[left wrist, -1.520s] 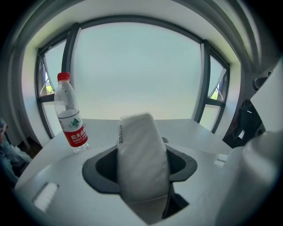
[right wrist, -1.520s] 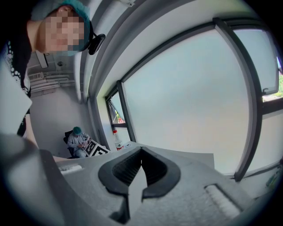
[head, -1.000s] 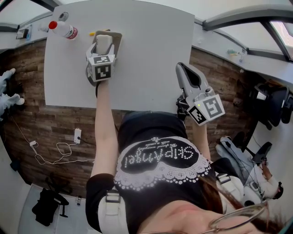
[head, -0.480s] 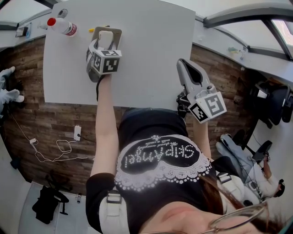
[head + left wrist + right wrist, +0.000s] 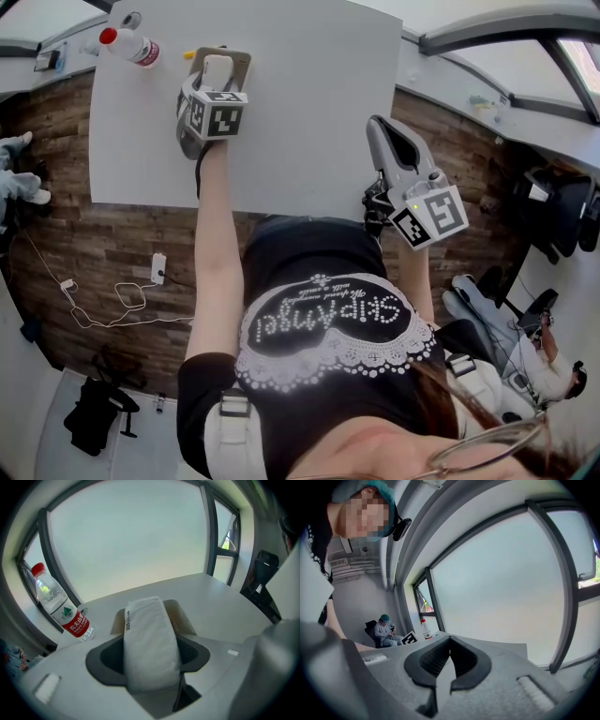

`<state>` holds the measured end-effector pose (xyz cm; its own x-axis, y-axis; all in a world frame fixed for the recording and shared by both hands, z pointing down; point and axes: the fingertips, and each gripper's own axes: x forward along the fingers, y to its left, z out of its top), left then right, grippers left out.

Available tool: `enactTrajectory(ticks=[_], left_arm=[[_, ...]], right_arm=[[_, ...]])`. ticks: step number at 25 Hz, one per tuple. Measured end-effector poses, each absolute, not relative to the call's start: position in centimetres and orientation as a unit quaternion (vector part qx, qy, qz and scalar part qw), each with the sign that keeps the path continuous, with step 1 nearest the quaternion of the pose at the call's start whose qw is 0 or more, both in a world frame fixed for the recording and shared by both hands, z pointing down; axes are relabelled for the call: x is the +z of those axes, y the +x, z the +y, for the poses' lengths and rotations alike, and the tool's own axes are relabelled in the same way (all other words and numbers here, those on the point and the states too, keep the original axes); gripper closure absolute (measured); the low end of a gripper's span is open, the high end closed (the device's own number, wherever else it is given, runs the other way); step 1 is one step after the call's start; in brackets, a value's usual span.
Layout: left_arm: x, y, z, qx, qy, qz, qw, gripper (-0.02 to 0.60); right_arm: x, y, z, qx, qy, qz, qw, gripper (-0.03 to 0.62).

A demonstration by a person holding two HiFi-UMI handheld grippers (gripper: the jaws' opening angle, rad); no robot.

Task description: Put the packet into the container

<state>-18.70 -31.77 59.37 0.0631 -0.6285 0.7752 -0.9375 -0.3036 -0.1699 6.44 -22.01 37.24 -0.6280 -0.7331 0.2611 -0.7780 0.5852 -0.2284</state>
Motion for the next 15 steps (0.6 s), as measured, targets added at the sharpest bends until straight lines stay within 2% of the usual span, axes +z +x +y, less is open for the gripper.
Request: enactTrajectory(ticks=[4, 8, 15], left_arm=[[59.2, -18.6, -31.8, 0.392, 0.71, -0.554, 0.189, 0.278], [58.7, -19.3, -31.7, 0.382, 0.708, -0.572, 0.163, 0.196], [55.9, -19.9, -31.2, 0.352, 0.708, -0.596, 0.138, 0.202]], right_arm=[[36.9, 6.6, -21.9, 0.159, 0.426, -0.888, 0.067, 0.594], [36.7, 6.8, -21.8, 0.157, 0.426, -0.889, 0.065, 0.594], [36.8, 6.9, -21.7, 0.157, 0.423, -0.89, 0.066, 0.594]])
